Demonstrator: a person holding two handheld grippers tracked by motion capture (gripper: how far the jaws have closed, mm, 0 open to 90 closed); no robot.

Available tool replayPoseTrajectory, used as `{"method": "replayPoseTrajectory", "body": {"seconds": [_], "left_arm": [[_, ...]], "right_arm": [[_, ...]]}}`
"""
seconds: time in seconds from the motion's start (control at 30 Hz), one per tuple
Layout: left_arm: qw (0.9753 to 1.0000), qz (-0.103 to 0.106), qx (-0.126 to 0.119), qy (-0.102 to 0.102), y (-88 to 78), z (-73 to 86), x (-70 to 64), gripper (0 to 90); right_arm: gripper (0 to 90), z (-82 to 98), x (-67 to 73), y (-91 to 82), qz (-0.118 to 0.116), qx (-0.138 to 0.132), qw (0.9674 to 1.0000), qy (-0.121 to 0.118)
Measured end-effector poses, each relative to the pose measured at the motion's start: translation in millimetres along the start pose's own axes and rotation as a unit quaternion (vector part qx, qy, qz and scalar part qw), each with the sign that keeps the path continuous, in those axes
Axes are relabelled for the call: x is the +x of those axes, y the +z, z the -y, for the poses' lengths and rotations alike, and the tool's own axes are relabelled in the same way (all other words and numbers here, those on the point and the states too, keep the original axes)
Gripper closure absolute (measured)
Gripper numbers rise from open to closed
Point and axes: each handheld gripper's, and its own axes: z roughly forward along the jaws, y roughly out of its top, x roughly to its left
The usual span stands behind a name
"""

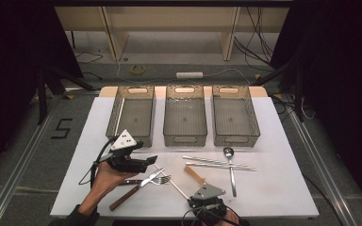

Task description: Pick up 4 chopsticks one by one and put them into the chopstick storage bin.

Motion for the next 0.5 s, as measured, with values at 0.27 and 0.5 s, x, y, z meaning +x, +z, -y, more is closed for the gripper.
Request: {"method": "replayPoseTrajectory", "body": {"seconds": [0.27, 0.5], "left_arm": [[0.9985, 0.035, 0.021, 0.035, 7.7, -0.7, -10.4, 24.8], [0.9923, 0.078, 0.055, 0.078, 23.1, -2.5, -29.2, 26.1]], "right_arm": [[84.6, -9.4, -10.7, -5.3, -0.008, 0.013, 0.9997, -0.018], [84.7, -22.1, -25.5, -14.6, -0.021, 0.017, 0.9986, -0.046]]}}
